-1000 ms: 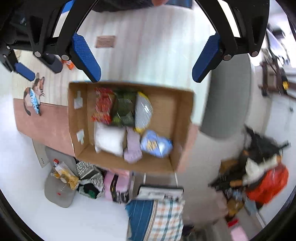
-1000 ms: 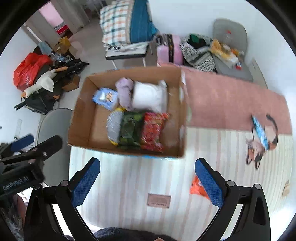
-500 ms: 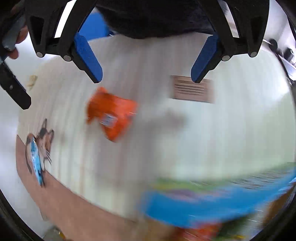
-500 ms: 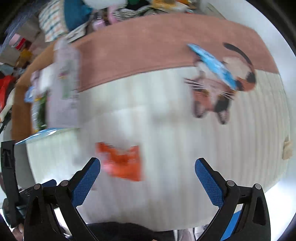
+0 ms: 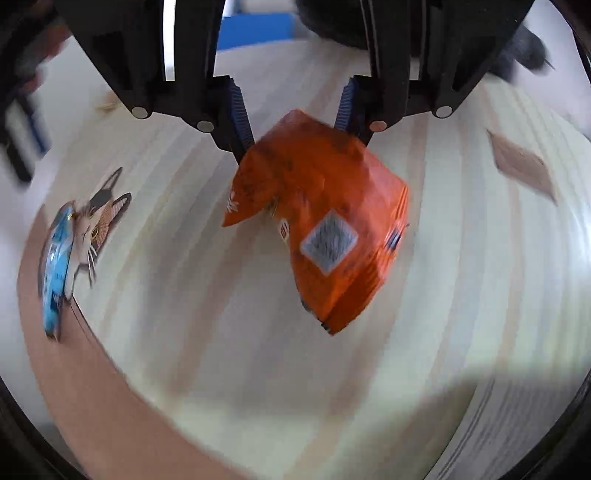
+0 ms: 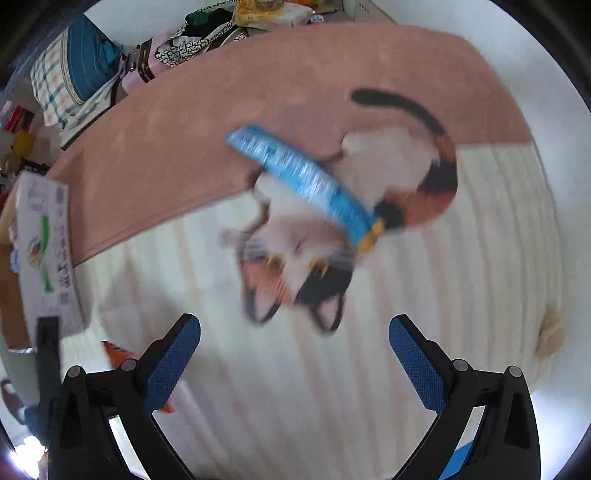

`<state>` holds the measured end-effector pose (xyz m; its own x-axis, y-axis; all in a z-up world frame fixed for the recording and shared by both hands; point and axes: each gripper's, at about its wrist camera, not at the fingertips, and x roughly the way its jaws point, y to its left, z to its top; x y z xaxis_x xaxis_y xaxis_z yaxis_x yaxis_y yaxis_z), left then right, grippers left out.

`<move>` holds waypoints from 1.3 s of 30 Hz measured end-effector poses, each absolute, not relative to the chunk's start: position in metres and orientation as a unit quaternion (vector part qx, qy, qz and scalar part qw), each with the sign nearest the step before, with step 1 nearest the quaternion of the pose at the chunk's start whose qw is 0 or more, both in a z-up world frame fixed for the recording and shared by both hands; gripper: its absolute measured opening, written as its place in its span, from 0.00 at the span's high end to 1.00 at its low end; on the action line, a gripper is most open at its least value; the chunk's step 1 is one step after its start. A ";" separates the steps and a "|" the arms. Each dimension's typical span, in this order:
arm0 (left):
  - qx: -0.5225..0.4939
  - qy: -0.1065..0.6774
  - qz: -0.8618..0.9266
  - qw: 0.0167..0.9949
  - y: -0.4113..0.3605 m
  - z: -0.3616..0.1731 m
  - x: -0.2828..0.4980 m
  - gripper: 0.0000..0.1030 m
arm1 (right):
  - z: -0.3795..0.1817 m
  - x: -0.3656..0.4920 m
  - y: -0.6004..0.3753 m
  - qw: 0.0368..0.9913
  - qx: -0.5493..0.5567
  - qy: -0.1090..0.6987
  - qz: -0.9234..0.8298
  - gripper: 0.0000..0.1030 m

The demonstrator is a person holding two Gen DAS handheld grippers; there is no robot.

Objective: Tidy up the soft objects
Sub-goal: 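Grasp the orange snack bag with the left tool while the right tool grasps the blue stick pack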

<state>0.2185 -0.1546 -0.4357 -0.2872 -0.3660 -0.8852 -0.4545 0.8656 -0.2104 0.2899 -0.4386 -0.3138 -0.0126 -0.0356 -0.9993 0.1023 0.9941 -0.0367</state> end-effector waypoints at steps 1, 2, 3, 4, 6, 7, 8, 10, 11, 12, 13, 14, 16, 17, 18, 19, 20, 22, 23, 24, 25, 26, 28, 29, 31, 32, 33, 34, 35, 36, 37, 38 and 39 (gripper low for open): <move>-0.229 0.800 0.037 0.553 -0.161 -0.432 0.227 0.64 | -0.318 0.300 -0.440 0.702 0.014 0.711 -0.048 0.00; -0.207 0.798 0.033 0.564 -0.167 -0.430 0.235 0.64 | -0.323 0.314 -0.443 0.701 0.001 0.711 -0.049 0.00; -0.184 0.798 0.027 0.574 -0.173 -0.428 0.244 0.64 | -0.331 0.328 -0.443 0.699 -0.014 0.714 -0.045 0.00; -0.156 0.797 0.019 0.583 -0.181 -0.427 0.254 0.64 | -0.339 0.339 -0.443 0.695 -0.026 0.718 -0.040 0.00; -0.126 0.795 0.006 0.594 -0.191 -0.427 0.270 0.64 | -0.359 0.363 -0.440 0.682 -0.055 0.729 -0.029 0.00; -0.108 0.795 -0.001 0.597 -0.197 -0.427 0.281 0.63 | -0.369 0.372 -0.439 0.672 -0.063 0.737 -0.023 0.00; -0.102 0.795 -0.007 0.598 -0.199 -0.428 0.287 0.63 | -0.377 0.379 -0.438 0.665 -0.069 0.744 -0.020 0.03; -0.110 0.802 -0.020 0.586 -0.203 -0.433 0.303 0.58 | -0.393 0.390 -0.438 0.647 -0.071 0.759 -0.014 0.06; -0.121 0.803 -0.021 0.582 -0.203 -0.433 0.308 0.57 | -0.400 0.394 -0.439 0.639 -0.071 0.766 -0.013 0.11; -0.144 0.803 -0.027 0.577 -0.200 -0.434 0.314 0.57 | -0.405 0.396 -0.439 0.631 -0.069 0.773 -0.012 0.24; -0.171 0.802 -0.030 0.571 -0.196 -0.435 0.318 0.54 | -0.406 0.396 -0.440 0.629 -0.057 0.775 -0.007 0.31; -0.188 0.803 -0.029 0.565 -0.191 -0.436 0.319 0.52 | -0.404 0.397 -0.440 0.627 -0.046 0.778 -0.005 0.38; -0.238 0.801 -0.022 0.548 -0.178 -0.439 0.321 0.52 | -0.401 0.395 -0.438 0.621 -0.047 0.782 -0.005 0.57; -0.251 0.801 -0.019 0.543 -0.173 -0.441 0.321 0.52 | -0.402 0.392 -0.439 0.614 -0.044 0.788 -0.009 0.64; -0.260 0.800 -0.017 0.540 -0.166 -0.441 0.319 0.52 | -0.402 0.389 -0.438 0.609 -0.038 0.792 -0.010 0.69; -0.269 0.798 -0.014 0.538 -0.163 -0.441 0.319 0.52 | -0.401 0.387 -0.437 0.607 -0.035 0.794 -0.007 0.71; -0.273 0.798 -0.012 0.538 -0.161 -0.441 0.319 0.52 | -0.401 0.385 -0.436 0.605 -0.031 0.796 -0.003 0.72; -0.284 0.794 -0.005 0.537 -0.158 -0.441 0.320 0.52 | -0.399 0.382 -0.435 0.604 -0.023 0.796 0.002 0.72; -0.288 0.793 -0.002 0.536 -0.157 -0.442 0.320 0.52 | -0.399 0.382 -0.434 0.606 -0.024 0.795 0.001 0.71; -0.294 0.793 0.004 0.534 -0.155 -0.442 0.320 0.52 | -0.398 0.383 -0.434 0.606 -0.025 0.795 -0.001 0.71; -0.299 0.791 0.009 0.534 -0.149 -0.442 0.318 0.52 | -0.398 0.384 -0.433 0.605 -0.023 0.796 -0.004 0.70; -0.306 0.787 0.017 0.536 -0.141 -0.440 0.314 0.52 | -0.396 0.378 -0.431 0.604 -0.019 0.797 -0.006 0.68; -0.301 0.776 0.034 0.554 -0.131 -0.434 0.311 0.52 | -0.396 0.381 -0.430 0.602 -0.023 0.798 -0.010 0.67; -0.295 0.772 0.035 0.562 -0.133 -0.431 0.313 0.56 | -0.395 0.381 -0.428 0.603 -0.031 0.797 -0.013 0.67; -0.261 0.770 0.034 0.582 -0.138 -0.425 0.313 0.57 | -0.392 0.381 -0.420 0.609 -0.042 0.792 -0.013 0.73; -0.247 0.770 0.033 0.587 -0.142 -0.423 0.311 0.59 | -0.392 0.382 -0.413 0.612 -0.044 0.790 -0.015 0.80; -0.228 0.770 0.030 0.595 -0.144 -0.422 0.310 0.59 | -0.388 0.381 -0.412 0.616 -0.045 0.786 -0.018 0.83; -0.213 0.770 0.028 0.600 -0.145 -0.423 0.310 0.60 | -0.385 0.380 -0.411 0.620 -0.044 0.783 -0.019 0.85; -0.203 0.770 0.028 0.604 -0.145 -0.422 0.308 0.62 | -0.382 0.378 -0.410 0.623 -0.036 0.781 -0.018 0.87; -0.191 0.769 0.026 0.610 -0.147 -0.419 0.306 0.62 | -0.378 0.375 -0.411 0.625 -0.022 0.781 -0.014 0.88; -0.180 0.769 0.020 0.613 -0.150 -0.418 0.304 0.62 | -0.375 0.368 -0.412 0.627 -0.013 0.779 -0.011 0.88; -0.170 0.771 0.011 0.613 -0.144 -0.414 0.301 0.62 | -0.370 0.363 -0.410 0.630 -0.008 0.776 -0.006 0.88; -0.166 0.773 0.003 0.612 -0.152 -0.414 0.300 0.63 | -0.364 0.357 -0.408 0.635 -0.007 0.773 -0.003 0.88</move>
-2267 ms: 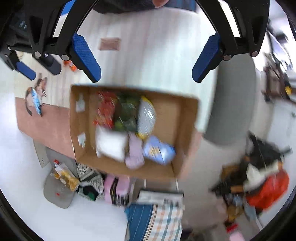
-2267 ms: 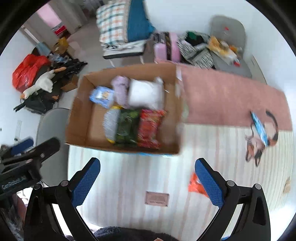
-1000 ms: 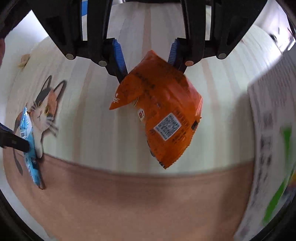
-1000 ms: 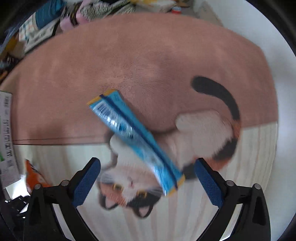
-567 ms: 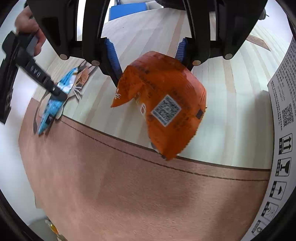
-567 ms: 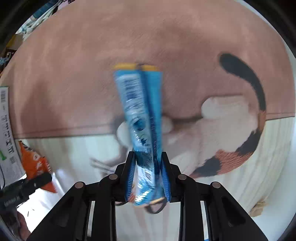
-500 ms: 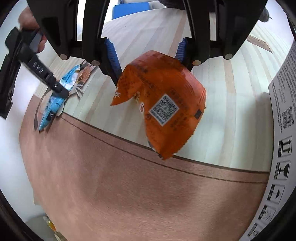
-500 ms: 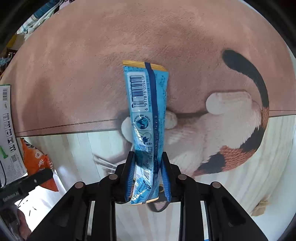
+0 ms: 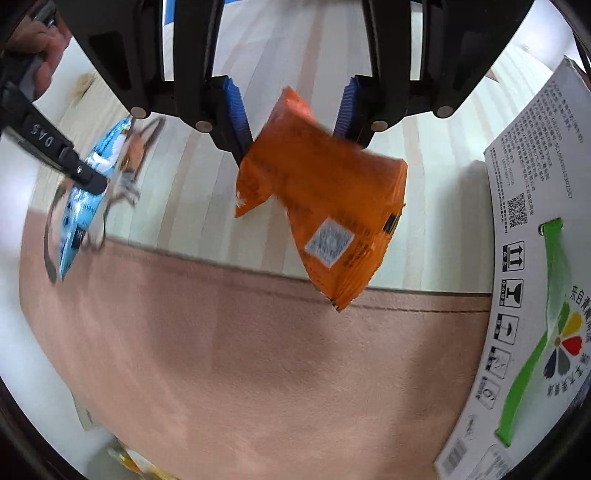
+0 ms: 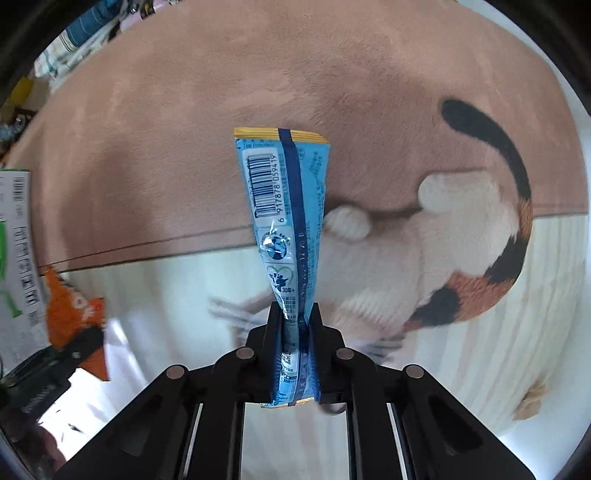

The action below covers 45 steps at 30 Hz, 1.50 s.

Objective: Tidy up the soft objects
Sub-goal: 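Lower both packs into the box and open both tools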

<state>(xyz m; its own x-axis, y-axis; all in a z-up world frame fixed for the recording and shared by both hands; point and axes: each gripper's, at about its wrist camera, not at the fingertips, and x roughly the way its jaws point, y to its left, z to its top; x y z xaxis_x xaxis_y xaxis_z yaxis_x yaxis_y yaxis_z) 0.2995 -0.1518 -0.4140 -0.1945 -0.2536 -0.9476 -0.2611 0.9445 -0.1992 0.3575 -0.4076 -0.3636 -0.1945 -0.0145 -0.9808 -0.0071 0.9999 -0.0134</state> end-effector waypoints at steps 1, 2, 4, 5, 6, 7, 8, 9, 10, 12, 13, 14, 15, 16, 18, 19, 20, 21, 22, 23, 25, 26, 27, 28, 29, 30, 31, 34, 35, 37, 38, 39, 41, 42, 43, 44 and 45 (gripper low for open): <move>-0.165 0.771 -0.002 0.615 -0.149 -0.412 0.296 0.63 | -0.359 0.353 -0.405 0.638 -0.007 0.770 0.000 0.88; -0.162 0.769 -0.005 0.618 -0.153 -0.411 0.294 0.63 | -0.353 0.348 -0.400 0.641 -0.011 0.768 0.006 0.88; -0.167 0.766 -0.018 0.621 -0.146 -0.408 0.289 0.62 | -0.345 0.337 -0.389 0.642 -0.018 0.766 0.017 0.88; -0.175 0.768 -0.016 0.616 -0.137 -0.410 0.286 0.58 | -0.341 0.332 -0.384 0.643 -0.017 0.765 0.022 0.88; -0.194 0.773 -0.011 0.604 -0.128 -0.413 0.284 0.57 | -0.338 0.329 -0.380 0.645 -0.017 0.764 0.026 0.88; -0.229 0.775 -0.006 0.589 -0.118 -0.417 0.281 0.57 | -0.336 0.326 -0.376 0.645 -0.016 0.763 0.027 0.88; -0.247 0.774 0.000 0.583 -0.120 -0.418 0.281 0.56 | -0.334 0.324 -0.373 0.645 -0.014 0.764 0.029 0.88; -0.269 0.769 0.004 0.581 -0.113 -0.416 0.281 0.56 | -0.333 0.323 -0.373 0.645 -0.012 0.764 0.029 0.88; -0.284 0.764 0.006 0.579 -0.108 -0.414 0.282 0.53 | -0.331 0.322 -0.372 0.645 -0.009 0.763 0.028 0.88; -0.292 0.759 0.013 0.582 -0.102 -0.411 0.287 0.40 | -0.327 0.321 -0.372 0.648 -0.006 0.761 0.025 0.88; -0.292 0.757 0.020 0.585 -0.099 -0.410 0.290 0.36 | -0.326 0.319 -0.372 0.648 -0.006 0.761 0.023 0.88; -0.292 0.757 0.025 0.584 -0.099 -0.410 0.291 0.35 | -0.325 0.319 -0.372 0.650 -0.007 0.760 0.021 0.88; -0.298 0.759 0.032 0.578 -0.097 -0.412 0.293 0.35 | -0.326 0.318 -0.372 0.650 -0.012 0.760 0.020 0.88; -0.307 0.758 0.039 0.574 -0.094 -0.415 0.294 0.35 | -0.326 0.317 -0.376 0.650 -0.014 0.760 0.019 0.88; -0.302 0.757 0.056 0.578 -0.090 -0.416 0.298 0.32 | -0.337 0.319 -0.379 0.649 -0.012 0.760 0.018 0.88; -0.292 0.760 0.064 0.577 -0.092 -0.418 0.300 0.31 | -0.340 0.315 -0.375 0.649 -0.012 0.760 0.017 0.88; -0.287 0.760 0.071 0.579 -0.095 -0.416 0.302 0.31 | -0.344 0.311 -0.369 0.650 -0.013 0.760 0.014 0.88; -0.276 0.762 0.083 0.580 -0.097 -0.420 0.305 0.31 | -0.345 0.310 -0.369 0.650 -0.014 0.759 0.013 0.88; -0.264 0.761 0.094 0.584 -0.098 -0.422 0.306 0.31 | -0.349 0.309 -0.367 0.650 -0.014 0.760 0.013 0.88; -0.257 0.760 0.096 0.589 -0.099 -0.423 0.304 0.36 | -0.350 0.309 -0.366 0.649 -0.014 0.760 0.012 0.88; -0.200 0.766 0.081 0.605 -0.115 -0.426 0.307 0.47 | -0.351 0.311 -0.365 0.651 -0.016 0.758 0.012 0.88; -0.178 0.768 0.073 0.611 -0.122 -0.427 0.308 0.48 | -0.351 0.312 -0.364 0.652 -0.015 0.758 0.014 0.88; -0.151 0.765 0.066 0.623 -0.129 -0.424 0.308 0.50 | -0.348 0.311 -0.363 0.655 -0.015 0.756 0.015 0.88; -0.134 0.760 0.067 0.632 -0.132 -0.420 0.306 0.52 | -0.346 0.311 -0.362 0.656 -0.016 0.754 0.015 0.88; -0.130 0.757 0.067 0.637 -0.133 -0.418 0.305 0.60 | -0.343 0.310 -0.360 0.659 -0.018 0.752 0.016 0.87; -0.131 0.754 0.064 0.640 -0.133 -0.415 0.303 0.60 | -0.340 0.309 -0.359 0.661 -0.018 0.750 0.018 0.87; -0.135 0.751 0.061 0.643 -0.132 -0.411 0.300 0.61 | -0.334 0.309 -0.358 0.662 -0.016 0.749 0.020 0.87; -0.141 0.738 0.049 0.658 -0.122 -0.390 0.291 0.64 | -0.321 0.307 -0.351 0.670 -0.006 0.742 0.037 0.88; -0.144 0.734 0.045 0.663 -0.120 -0.383 0.288 0.65 | -0.314 0.305 -0.347 0.673 -0.002 0.738 0.044 0.87; -0.158 0.721 0.030 0.674 -0.114 -0.362 0.280 0.66 | -0.300 0.302 -0.336 0.679 0.002 0.732 0.060 0.88; -0.164 0.715 0.023 0.679 -0.110 -0.353 0.278 0.67 | -0.291 0.301 -0.328 0.683 0.006 0.727 0.070 0.87; -0.169 0.706 0.015 0.687 -0.106 -0.340 0.274 0.67 | -0.281 0.300 -0.319 0.686 0.009 0.723 0.081 0.88; -0.177 0.688 0.002 0.703 -0.102 -0.318 0.271 0.67 | -0.263 0.297 -0.302 0.695 0.011 0.712 0.097 0.88; -0.182 0.677 -0.004 0.713 -0.094 -0.303 0.268 0.67 | -0.252 0.296 -0.292 0.700 0.012 0.706 0.104 0.88; -0.186 0.667 -0.010 0.721 -0.085 -0.290 0.264 0.68 | -0.243 0.295 -0.284 0.704 0.012 0.701 0.111 0.88; -0.192 0.658 -0.016 0.728 -0.073 -0.276 0.262 0.68 | -0.235 0.295 -0.274 0.708 0.013 0.696 0.117 0.88; -0.197 0.650 -0.021 0.734 -0.060 -0.263 0.261 0.68 | -0.222 0.293 -0.261 0.713 0.013 0.690 0.126 0.88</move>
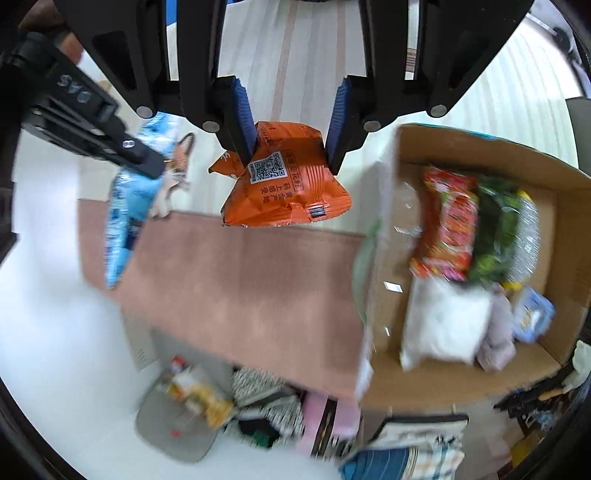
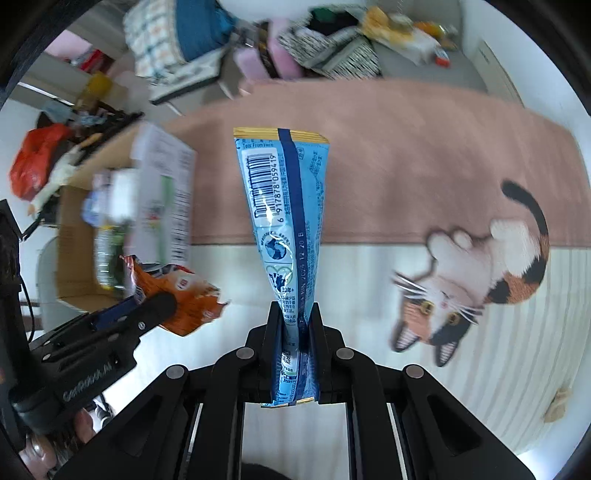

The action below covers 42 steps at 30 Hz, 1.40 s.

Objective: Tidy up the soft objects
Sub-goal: 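Lower both packs into the box and open both tools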

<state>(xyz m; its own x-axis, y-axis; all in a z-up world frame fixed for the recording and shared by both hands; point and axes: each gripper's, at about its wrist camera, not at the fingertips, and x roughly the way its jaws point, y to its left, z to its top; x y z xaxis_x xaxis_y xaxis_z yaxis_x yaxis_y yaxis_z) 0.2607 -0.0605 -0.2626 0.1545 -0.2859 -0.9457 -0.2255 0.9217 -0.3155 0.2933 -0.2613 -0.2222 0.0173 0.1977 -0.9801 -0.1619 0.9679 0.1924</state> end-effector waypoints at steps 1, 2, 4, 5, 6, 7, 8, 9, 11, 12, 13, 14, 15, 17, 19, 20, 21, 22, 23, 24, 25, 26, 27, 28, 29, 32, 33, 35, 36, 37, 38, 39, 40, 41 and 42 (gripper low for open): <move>-0.199 0.640 -0.026 0.742 -0.047 -0.248 0.259 0.68 | -0.214 0.293 -0.251 0.716 0.011 0.685 0.132 0.88; -0.200 0.634 -0.030 0.746 -0.038 -0.239 0.258 0.68 | -0.205 0.292 -0.239 0.720 0.009 0.680 0.137 0.88; -0.199 0.621 -0.036 0.757 -0.005 -0.213 0.256 0.68 | -0.192 0.288 -0.213 0.727 0.001 0.671 0.147 0.88; -0.196 0.616 -0.038 0.762 0.007 -0.206 0.257 0.68 | -0.184 0.285 -0.196 0.729 -0.003 0.667 0.151 0.88; -0.188 0.614 -0.038 0.765 0.017 -0.203 0.258 0.68 | -0.178 0.284 -0.177 0.732 -0.007 0.663 0.156 0.88; -0.183 0.611 -0.034 0.769 0.033 -0.197 0.256 0.68 | -0.175 0.283 -0.164 0.733 -0.011 0.661 0.159 0.88; -0.173 0.610 -0.029 0.773 0.048 -0.192 0.257 0.68 | -0.173 0.282 -0.146 0.734 -0.016 0.659 0.163 0.88; -0.167 0.611 -0.024 0.774 0.063 -0.189 0.258 0.68 | -0.172 0.282 -0.129 0.734 -0.020 0.658 0.166 0.88; -0.153 0.615 -0.011 0.773 0.092 -0.189 0.257 0.68 | -0.175 0.283 -0.098 0.734 -0.030 0.657 0.167 0.88; -0.147 0.619 -0.006 0.771 0.106 -0.190 0.258 0.68 | -0.179 0.284 -0.082 0.734 -0.032 0.658 0.165 0.88; -0.143 0.625 -0.003 0.768 0.118 -0.193 0.259 0.68 | -0.183 0.286 -0.071 0.734 -0.035 0.659 0.163 0.88; -0.143 0.631 0.001 0.763 0.132 -0.198 0.260 0.68 | -0.190 0.289 -0.057 0.733 -0.041 0.661 0.157 0.88; -0.138 0.638 0.003 0.758 0.144 -0.205 0.262 0.68 | -0.198 0.292 -0.045 0.731 -0.041 0.665 0.150 0.88; -0.125 0.653 0.011 0.747 0.160 -0.224 0.265 0.68 | -0.215 0.298 -0.027 0.723 -0.044 0.675 0.139 0.88; -0.116 0.678 0.014 0.726 0.176 -0.252 0.272 0.68 | -0.233 0.303 -0.014 0.715 -0.048 0.686 0.126 0.88; -0.115 0.688 0.016 0.716 0.183 -0.259 0.272 0.68 | -0.244 0.306 -0.008 0.709 -0.051 0.693 0.117 0.88; -0.121 0.703 0.015 0.701 0.190 -0.272 0.273 0.68 | -0.255 0.309 -0.003 0.704 -0.054 0.700 0.109 0.88; -0.123 0.711 0.011 0.692 0.195 -0.280 0.273 0.68 | -0.263 0.311 -0.001 0.701 -0.058 0.703 0.103 0.88; -0.118 0.719 0.014 0.685 0.199 -0.290 0.273 0.68 | -0.272 0.314 0.003 0.698 -0.064 0.707 0.095 0.88; -0.114 0.726 0.015 0.678 0.202 -0.300 0.274 0.68 | -0.282 0.317 0.003 0.695 -0.067 0.710 0.089 0.88; -0.112 0.733 0.014 0.671 0.205 -0.309 0.275 0.68 | -0.291 0.320 0.005 0.691 -0.071 0.715 0.082 0.88; -0.111 0.741 0.016 0.662 0.208 -0.319 0.276 0.68 | -0.298 0.323 0.007 0.689 -0.075 0.717 0.074 0.88; -0.113 0.748 0.016 0.654 0.211 -0.328 0.278 0.68 | -0.305 0.326 0.010 0.687 -0.083 0.719 0.067 0.88; -0.113 0.754 0.017 0.646 0.214 -0.337 0.281 0.68 | -0.312 0.330 0.010 0.684 -0.091 0.721 0.063 0.88; -0.110 0.761 0.018 0.639 0.216 -0.342 0.283 0.68 | -0.318 0.333 0.011 0.679 -0.100 0.725 0.055 0.88; -0.105 0.790 0.021 0.604 0.219 -0.366 0.290 0.67 | -0.331 0.340 0.013 0.670 -0.111 0.733 0.037 0.87; -0.107 0.794 0.024 0.598 0.221 -0.371 0.292 0.66 | -0.334 0.342 0.014 0.669 -0.118 0.734 0.031 0.87; -0.112 0.797 0.022 0.594 0.223 -0.375 0.295 0.65 | -0.336 0.345 0.015 0.665 -0.116 0.737 0.025 0.85; -0.115 0.796 0.022 0.594 0.224 -0.375 0.296 0.63 | -0.337 0.346 0.016 0.663 -0.117 0.739 0.021 0.84; -0.117 0.795 0.022 0.595 0.225 -0.374 0.297 0.56 | -0.337 0.347 0.016 0.662 -0.115 0.741 0.019 0.83; -0.121 0.793 0.023 0.597 0.227 -0.373 0.298 0.55 | -0.337 0.347 0.017 0.662 -0.115 0.741 0.018 0.78; -0.126 0.789 0.025 0.600 0.228 -0.371 0.298 0.55 | -0.334 0.346 0.018 0.663 -0.117 0.739 0.017 0.70; -0.128 0.787 0.027 0.603 0.229 -0.369 0.298 0.55 | -0.334 0.347 0.017 0.666 -0.116 0.737 0.017 0.67; -0.128 0.785 0.028 0.606 0.229 -0.366 0.298 0.55 | -0.331 0.346 0.017 0.668 -0.116 0.735 0.018 0.61; -0.128 0.781 0.027 0.611 0.229 -0.362 0.297 0.55 | -0.328 0.345 0.019 0.669 -0.116 0.734 0.023 0.59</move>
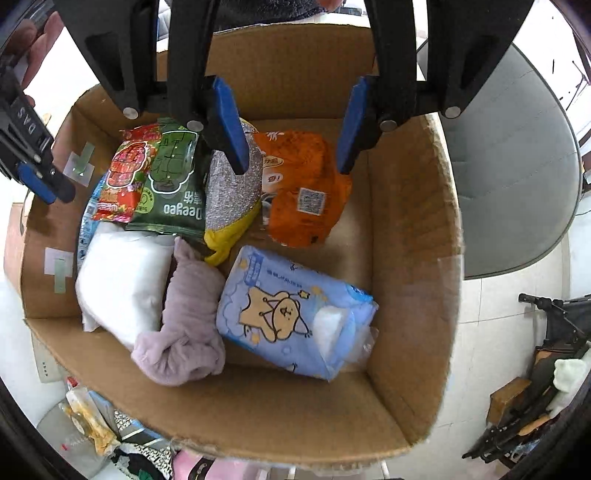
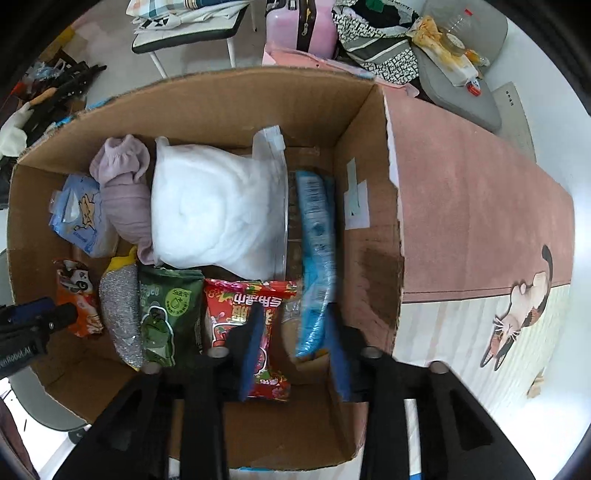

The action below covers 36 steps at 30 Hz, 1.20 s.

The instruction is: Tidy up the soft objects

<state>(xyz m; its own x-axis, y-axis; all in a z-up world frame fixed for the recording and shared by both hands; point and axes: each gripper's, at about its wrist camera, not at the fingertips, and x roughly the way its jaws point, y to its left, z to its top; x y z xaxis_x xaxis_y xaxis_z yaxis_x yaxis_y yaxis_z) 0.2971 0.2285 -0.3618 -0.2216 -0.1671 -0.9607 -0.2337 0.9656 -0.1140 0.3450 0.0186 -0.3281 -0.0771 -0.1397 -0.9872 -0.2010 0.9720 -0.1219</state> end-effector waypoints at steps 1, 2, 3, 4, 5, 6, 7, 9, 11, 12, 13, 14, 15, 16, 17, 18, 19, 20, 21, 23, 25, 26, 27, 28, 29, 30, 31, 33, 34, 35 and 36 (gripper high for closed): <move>-0.126 0.776 0.029 0.617 0.227 -0.357 0.296 0.55 | -0.325 0.343 0.020 0.671 -0.115 0.732 0.025 0.59; -0.125 0.773 0.031 0.622 0.228 -0.352 0.295 0.55 | -0.321 0.340 0.022 0.673 -0.115 0.730 0.028 0.57; -0.124 0.766 0.030 0.630 0.226 -0.346 0.293 0.55 | -0.318 0.337 0.024 0.675 -0.113 0.728 0.031 0.54; -0.121 0.759 0.033 0.639 0.223 -0.340 0.290 0.55 | -0.315 0.334 0.024 0.677 -0.111 0.727 0.034 0.52; -0.117 0.753 0.034 0.646 0.219 -0.334 0.287 0.55 | -0.312 0.331 0.026 0.679 -0.111 0.724 0.039 0.46; -0.117 0.747 0.034 0.653 0.217 -0.328 0.284 0.55 | -0.308 0.327 0.027 0.681 -0.109 0.722 0.043 0.41; -0.116 0.739 0.038 0.662 0.215 -0.321 0.281 0.55 | -0.306 0.324 0.028 0.684 -0.106 0.721 0.046 0.40; -0.113 0.726 0.042 0.677 0.210 -0.312 0.276 0.55 | -0.300 0.316 0.030 0.687 -0.105 0.717 0.051 0.39; -0.108 0.714 0.048 0.690 0.208 -0.303 0.272 0.55 | -0.297 0.310 0.029 0.691 -0.099 0.714 0.054 0.32; -0.109 0.706 0.050 0.698 0.207 -0.298 0.269 0.55 | -0.295 0.307 0.030 0.693 -0.098 0.712 0.057 0.25; -0.111 0.703 0.051 0.701 0.209 -0.298 0.272 0.52 | -0.294 0.305 0.028 0.694 -0.095 0.711 0.059 0.22; -0.110 0.696 0.056 0.707 0.208 -0.292 0.270 0.38 | -0.293 0.302 0.027 0.696 -0.091 0.710 0.061 0.16; -0.109 0.691 0.060 0.712 0.210 -0.294 0.268 0.21 | -0.292 0.299 0.026 0.697 -0.091 0.709 0.063 0.11; -0.105 0.681 0.065 0.722 0.209 -0.288 0.266 0.18 | -0.291 0.296 0.026 0.698 -0.092 0.707 0.064 0.11; -0.102 0.675 0.068 0.728 0.211 -0.283 0.264 0.18 | -0.290 0.293 0.025 0.701 -0.094 0.705 0.063 0.11; -0.094 0.668 0.077 0.734 0.211 -0.279 0.263 0.17 | -0.290 0.292 0.025 0.701 -0.096 0.704 0.063 0.06; -0.087 0.662 0.081 0.740 0.210 -0.276 0.261 0.12 | -0.289 0.289 0.024 0.703 -0.097 0.702 0.064 0.01; -0.083 0.658 0.084 0.744 0.210 -0.275 0.262 0.08 | -0.289 0.288 0.024 0.705 -0.098 0.700 0.064 0.00; -0.080 0.655 0.086 0.746 0.209 -0.275 0.262 0.06 | -0.287 0.286 0.024 0.707 -0.100 0.697 0.061 0.00; -0.074 0.650 0.092 0.751 0.208 -0.275 0.261 0.01 | -0.285 0.284 0.022 0.711 -0.101 0.693 0.058 0.00; -0.075 0.646 0.095 0.754 0.209 -0.273 0.258 0.01 | -0.282 0.282 0.021 0.716 -0.102 0.689 0.055 0.00; -0.078 0.644 0.095 0.755 0.209 -0.272 0.256 0.01 | -0.279 0.281 0.020 0.719 -0.099 0.686 0.054 0.00; -0.077 0.643 0.098 0.756 0.208 -0.271 0.255 0.01 | -0.277 0.281 0.019 0.720 -0.099 0.684 0.054 0.00; -0.078 0.641 0.099 0.757 0.208 -0.269 0.254 0.01 | -0.275 0.280 0.019 0.721 -0.099 0.683 0.054 0.00; -0.081 0.640 0.099 0.758 0.207 -0.267 0.251 0.01 | -0.272 0.279 0.018 0.724 -0.098 0.681 0.053 0.00; -0.083 0.639 0.100 0.759 0.207 -0.266 0.250 0.01 | -0.269 0.278 0.017 0.726 -0.099 0.678 0.053 0.00; -0.084 0.636 0.100 0.760 0.206 -0.262 0.247 0.01 | -0.265 0.276 0.017 0.729 -0.099 0.676 0.053 0.00; -0.085 0.631 0.100 0.765 0.204 -0.254 0.242 0.01 | -0.253 0.271 0.014 0.736 -0.096 0.668 0.055 0.00; -0.085 0.627 0.100 0.768 0.202 -0.249 0.239 0.01 | -0.247 0.269 0.012 0.740 -0.096 0.664 0.055 0.00; -0.086 0.617 0.099 0.776 0.199 -0.238 0.233 0.01 | -0.237 0.264 0.010 0.747 -0.095 0.656 0.055 0.00; -0.085 0.608 0.102 0.783 0.198 -0.229 0.228 0.01 | -0.225 0.260 0.008 0.755 -0.093 0.646 0.056 0.00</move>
